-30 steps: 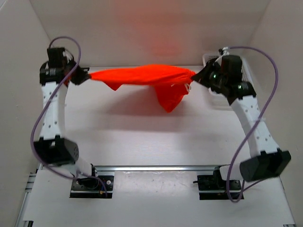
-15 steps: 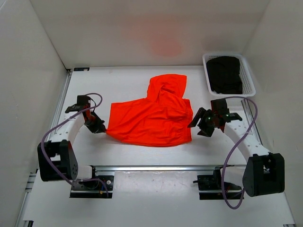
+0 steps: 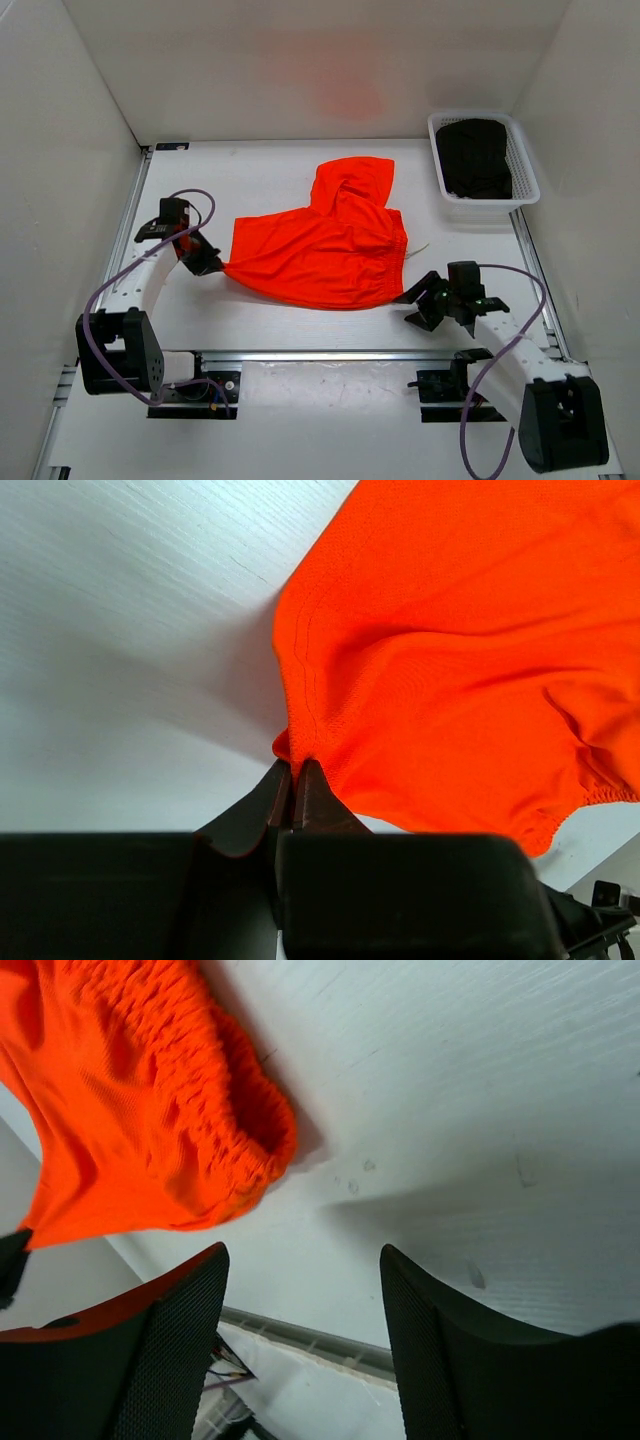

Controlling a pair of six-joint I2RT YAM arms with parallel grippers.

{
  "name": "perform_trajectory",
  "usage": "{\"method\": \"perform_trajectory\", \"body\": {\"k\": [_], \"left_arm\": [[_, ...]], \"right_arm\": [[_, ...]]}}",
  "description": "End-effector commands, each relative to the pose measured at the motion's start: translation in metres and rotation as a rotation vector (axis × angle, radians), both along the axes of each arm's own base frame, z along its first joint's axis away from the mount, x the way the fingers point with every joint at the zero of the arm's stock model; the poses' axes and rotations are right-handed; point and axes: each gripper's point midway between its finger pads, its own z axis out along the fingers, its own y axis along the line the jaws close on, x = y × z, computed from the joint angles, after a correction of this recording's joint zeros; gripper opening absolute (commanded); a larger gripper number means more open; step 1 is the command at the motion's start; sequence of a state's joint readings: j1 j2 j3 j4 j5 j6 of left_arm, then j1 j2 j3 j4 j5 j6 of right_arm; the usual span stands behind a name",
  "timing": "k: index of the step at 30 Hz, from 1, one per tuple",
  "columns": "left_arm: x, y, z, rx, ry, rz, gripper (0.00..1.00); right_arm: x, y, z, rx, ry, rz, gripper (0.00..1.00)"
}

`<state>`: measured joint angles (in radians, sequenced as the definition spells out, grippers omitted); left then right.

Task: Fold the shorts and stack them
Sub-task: Flatten the shorts out

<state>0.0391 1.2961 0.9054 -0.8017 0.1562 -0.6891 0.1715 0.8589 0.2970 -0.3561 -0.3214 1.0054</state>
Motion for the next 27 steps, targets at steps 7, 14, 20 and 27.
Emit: {"method": "perform_trajectory", "body": {"k": [7,14,20,27], "left_arm": [[0.007,0.000,0.006,0.019,-0.034,0.000,0.10],[0.020,-0.005,0.040,-0.008,-0.107,-0.014,0.10],[0.045,-0.019,0.175,-0.051,-0.436,-0.110,0.10],[-0.010,-0.021,0.394,-0.023,-1.013,-0.114,0.10]], "right_arm": [[0.046,0.029,-0.004,0.033,-0.048,-0.010,0.57],[0.094,0.018,0.051,-0.130,-0.151,-0.015,0.00],[0.121,0.002,0.186,-0.285,-0.452,0.074,0.00],[0.092,0.018,0.395,-0.221,-0.976,0.246,0.00]]}}
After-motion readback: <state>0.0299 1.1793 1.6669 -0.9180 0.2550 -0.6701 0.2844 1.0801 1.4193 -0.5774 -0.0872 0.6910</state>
